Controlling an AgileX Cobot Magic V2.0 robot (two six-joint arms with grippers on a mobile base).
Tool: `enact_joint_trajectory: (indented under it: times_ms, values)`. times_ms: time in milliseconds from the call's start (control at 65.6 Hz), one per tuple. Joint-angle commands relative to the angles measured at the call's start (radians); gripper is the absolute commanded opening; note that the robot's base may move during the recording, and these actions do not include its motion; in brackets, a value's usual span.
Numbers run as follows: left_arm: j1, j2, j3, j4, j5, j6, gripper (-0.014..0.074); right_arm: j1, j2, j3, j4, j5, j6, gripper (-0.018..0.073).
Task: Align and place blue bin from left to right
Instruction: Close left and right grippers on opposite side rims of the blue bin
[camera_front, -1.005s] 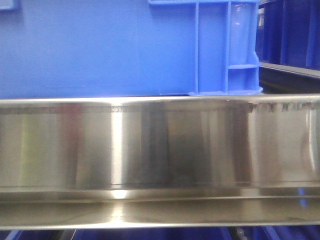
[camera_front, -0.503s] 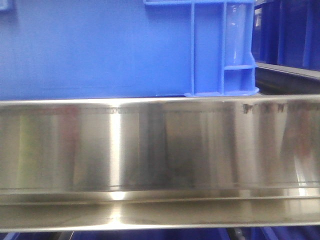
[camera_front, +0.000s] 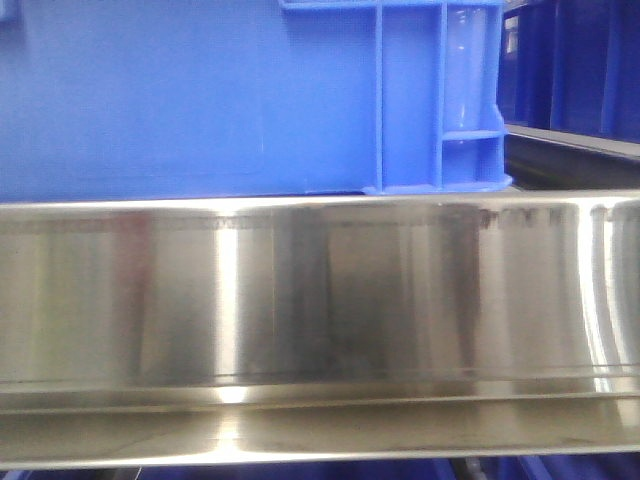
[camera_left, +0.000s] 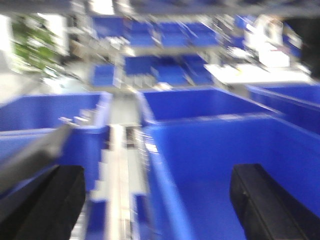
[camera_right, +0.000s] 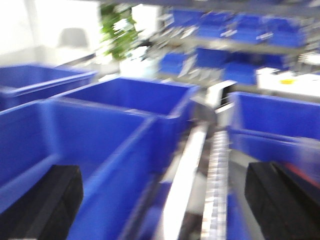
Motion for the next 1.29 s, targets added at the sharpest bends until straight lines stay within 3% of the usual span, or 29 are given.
enact_joint_trajectory:
  times_ms: [0,213,305,472,548,686,899,1280]
  values:
    - [-0.039,0.071,-0.076,-0.002,0.066,0.006,0.0477,0.054,0.096,-0.090,0.004,0.081,-0.016,0.0561]
    - [-0.044,0.301,-0.314,-0.004,0.341,0.003,0.0477,0.066,0.350,-0.324,0.002,0.301,0.055,0.0561]
    - [-0.034,0.395,-0.422,-0.004,0.475,-0.057,0.0477,0.066,0.444,-0.427,-0.022,0.383,0.112,0.0561]
    - [-0.003,0.553,-0.605,0.000,0.660,-0.069,0.0477,0.069,0.598,-0.616,-0.209,0.562,0.292,0.0561]
    - [0.008,0.619,-0.666,0.003,0.722,-0.069,0.0477,0.070,0.650,-0.678,-0.218,0.600,0.322,0.0561]
    - [0.008,0.711,-0.721,0.005,0.724,-0.069,0.0477,0.117,0.728,-0.746,-0.235,0.632,0.358,0.0561]
    - [0.008,0.814,-0.733,0.007,0.724,-0.069,0.0477,0.253,0.852,-0.803,-0.356,0.637,0.470,0.0561]
    - [0.008,0.924,-0.733,0.007,0.724,-0.069,0.0477,0.259,1.034,-0.852,-0.343,0.642,0.499,0.0561]
